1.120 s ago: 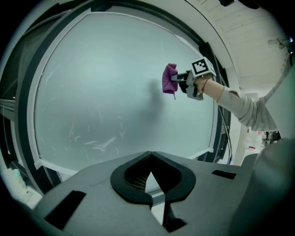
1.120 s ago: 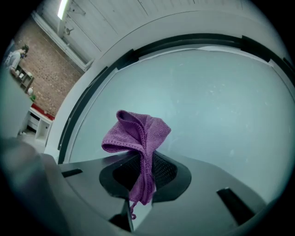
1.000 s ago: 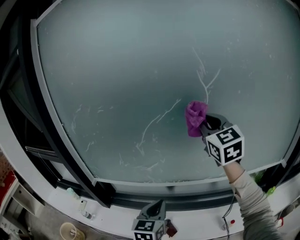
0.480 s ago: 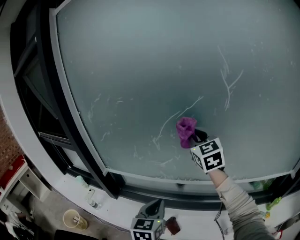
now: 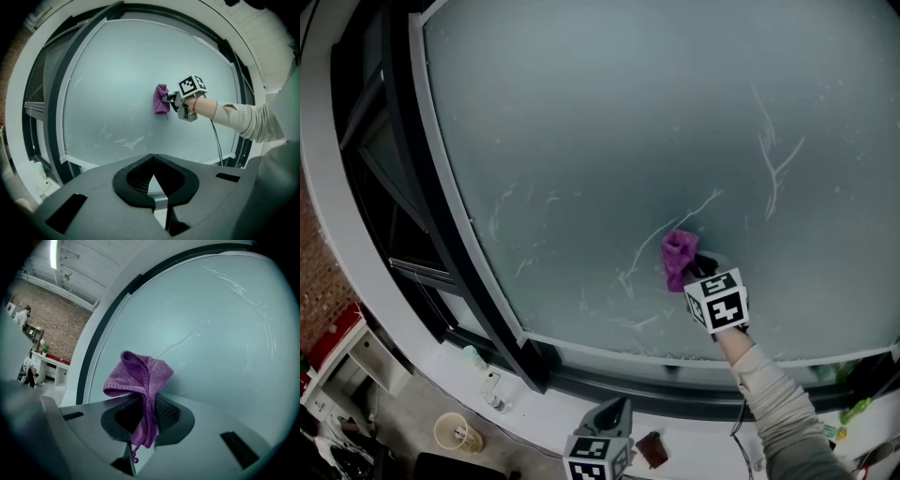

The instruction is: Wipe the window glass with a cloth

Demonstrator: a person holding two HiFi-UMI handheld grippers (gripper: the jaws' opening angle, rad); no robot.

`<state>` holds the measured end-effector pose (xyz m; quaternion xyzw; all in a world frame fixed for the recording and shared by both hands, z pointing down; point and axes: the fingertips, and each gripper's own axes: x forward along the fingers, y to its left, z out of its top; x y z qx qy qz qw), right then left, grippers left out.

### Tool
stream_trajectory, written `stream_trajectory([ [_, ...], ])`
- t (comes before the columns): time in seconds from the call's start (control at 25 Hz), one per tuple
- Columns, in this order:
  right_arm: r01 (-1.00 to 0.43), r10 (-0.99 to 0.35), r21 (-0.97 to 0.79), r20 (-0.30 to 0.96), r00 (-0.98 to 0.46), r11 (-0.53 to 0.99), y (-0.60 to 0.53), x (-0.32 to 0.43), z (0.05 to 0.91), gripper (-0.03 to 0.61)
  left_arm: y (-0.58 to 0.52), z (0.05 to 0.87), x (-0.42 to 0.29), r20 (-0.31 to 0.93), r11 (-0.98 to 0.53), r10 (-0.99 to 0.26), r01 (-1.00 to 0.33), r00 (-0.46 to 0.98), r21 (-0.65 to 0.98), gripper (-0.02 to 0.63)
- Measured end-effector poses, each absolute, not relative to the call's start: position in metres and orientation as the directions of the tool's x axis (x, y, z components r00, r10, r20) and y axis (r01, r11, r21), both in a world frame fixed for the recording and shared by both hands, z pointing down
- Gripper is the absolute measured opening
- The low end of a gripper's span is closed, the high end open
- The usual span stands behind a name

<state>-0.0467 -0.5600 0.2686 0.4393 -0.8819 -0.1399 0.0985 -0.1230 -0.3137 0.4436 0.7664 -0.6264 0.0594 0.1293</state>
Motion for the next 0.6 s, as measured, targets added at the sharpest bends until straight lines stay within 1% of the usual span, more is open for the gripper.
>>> stream_trajectory([
  [0.32, -0.756, -0.813, 0.340, 0.049, -0.580, 0.560, -0.558, -0.030, 0.269, 0.052, -0.319, 0.442, -0.114, 0.243, -0.206, -0.942, -0.970, 0.233, 0.129, 0.005],
  [0.6, -0.791, -0.845, 0.332, 0.038, -0.533, 0.514, -0.557, 0.011, 0.269, 0.052, -0.326, 0.444, -0.101, 0.249, -0.248, -0.929, -0.960, 0.273, 0.127, 0.005],
])
